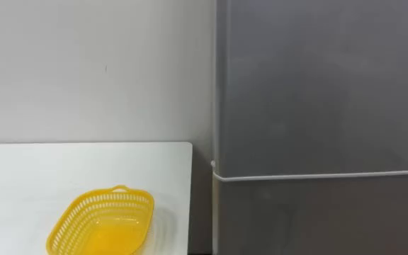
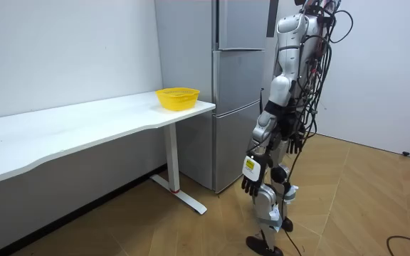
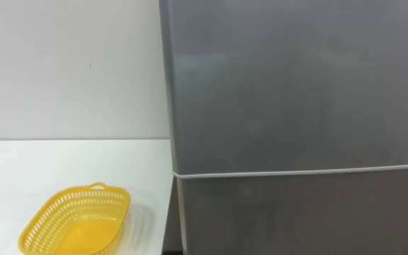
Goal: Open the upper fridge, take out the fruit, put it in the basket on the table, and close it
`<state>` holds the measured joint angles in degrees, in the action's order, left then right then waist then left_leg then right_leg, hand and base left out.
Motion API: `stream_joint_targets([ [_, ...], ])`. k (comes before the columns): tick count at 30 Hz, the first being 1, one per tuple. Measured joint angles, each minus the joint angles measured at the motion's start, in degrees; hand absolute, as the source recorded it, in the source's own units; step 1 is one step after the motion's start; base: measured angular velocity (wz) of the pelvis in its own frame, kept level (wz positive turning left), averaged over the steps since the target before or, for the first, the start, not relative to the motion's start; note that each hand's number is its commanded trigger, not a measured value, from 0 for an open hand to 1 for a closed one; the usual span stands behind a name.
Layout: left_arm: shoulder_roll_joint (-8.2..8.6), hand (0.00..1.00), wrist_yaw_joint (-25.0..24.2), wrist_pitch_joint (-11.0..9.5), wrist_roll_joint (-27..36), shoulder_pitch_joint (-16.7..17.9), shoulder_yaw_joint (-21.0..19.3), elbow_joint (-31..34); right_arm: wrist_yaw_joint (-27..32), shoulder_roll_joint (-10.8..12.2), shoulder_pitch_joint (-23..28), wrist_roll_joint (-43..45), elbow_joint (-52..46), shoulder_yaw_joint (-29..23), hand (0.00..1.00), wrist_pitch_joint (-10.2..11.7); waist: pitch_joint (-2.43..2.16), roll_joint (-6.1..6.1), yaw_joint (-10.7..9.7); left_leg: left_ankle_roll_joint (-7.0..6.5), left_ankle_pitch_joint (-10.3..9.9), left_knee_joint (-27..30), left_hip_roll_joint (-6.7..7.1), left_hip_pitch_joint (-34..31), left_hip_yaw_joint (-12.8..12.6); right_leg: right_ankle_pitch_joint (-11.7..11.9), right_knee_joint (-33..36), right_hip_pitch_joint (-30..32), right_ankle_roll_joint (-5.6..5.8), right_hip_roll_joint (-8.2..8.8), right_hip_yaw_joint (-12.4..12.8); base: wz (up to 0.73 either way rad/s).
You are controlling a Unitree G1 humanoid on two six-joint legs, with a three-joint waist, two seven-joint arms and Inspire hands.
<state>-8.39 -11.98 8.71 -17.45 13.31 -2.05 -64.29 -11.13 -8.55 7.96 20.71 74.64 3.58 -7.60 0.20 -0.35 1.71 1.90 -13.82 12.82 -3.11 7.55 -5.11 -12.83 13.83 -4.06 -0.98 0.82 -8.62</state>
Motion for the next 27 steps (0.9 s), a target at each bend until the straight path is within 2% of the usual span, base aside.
stream_joint_targets([
  [7,0.17,0.00,0.6,0.0,1.1,0.1,0.0,-0.4,0.7,0.0,0.4,0.3,-0.5,-0.4,0.00,0.0,-0.06,0.23,-0.1,0.00,0.0,-0.1,-0.03,0.0,-0.9,0.0,0.2,0.0,0.02,0.04,0.3,-0.01],
  [11,0.34,0.00,2.4,0.0,1.2,0.7,0.0,-0.1,3.8,0.3,0.0,-0.3,-0.7,-2.0,0.00,0.0,-0.07,0.21,-1.4,-0.01,0.0,-0.1,0.01,0.0,-1.0,0.0,0.4,0.1,0.08,0.16,0.1,0.03],
  [21,0.55,0.00,5.6,0.0,3.7,0.8,-0.3,-0.4,7.5,0.3,-0.2,-1.5,-0.8,-2.9,0.00,0.1,-0.09,0.00,-1.6,0.00,0.0,-0.2,-0.02,0.1,-1.1,0.0,0.6,0.1,0.07,0.07,0.4,-0.02],
  [23,0.69,0.00,7.0,0.0,6.5,0.8,-2.4,-0.4,8.5,0.4,0.1,-3.1,-0.8,-3.0,0.00,0.0,-0.11,-0.03,-1.3,0.00,0.0,-0.2,-0.03,0.2,-1.0,0.0,0.6,-0.1,0.07,0.05,0.4,0.00],
  [27,0.69,0.00,9.8,0.0,11.7,1.5,-2.9,-0.4,9.6,0.4,0.1,-3.5,-0.8,-3.0,0.00,0.0,-0.14,-0.29,-1.4,0.00,0.0,-0.2,-0.02,0.3,-0.9,0.0,0.5,-0.2,0.05,0.09,-0.1,0.02],
])
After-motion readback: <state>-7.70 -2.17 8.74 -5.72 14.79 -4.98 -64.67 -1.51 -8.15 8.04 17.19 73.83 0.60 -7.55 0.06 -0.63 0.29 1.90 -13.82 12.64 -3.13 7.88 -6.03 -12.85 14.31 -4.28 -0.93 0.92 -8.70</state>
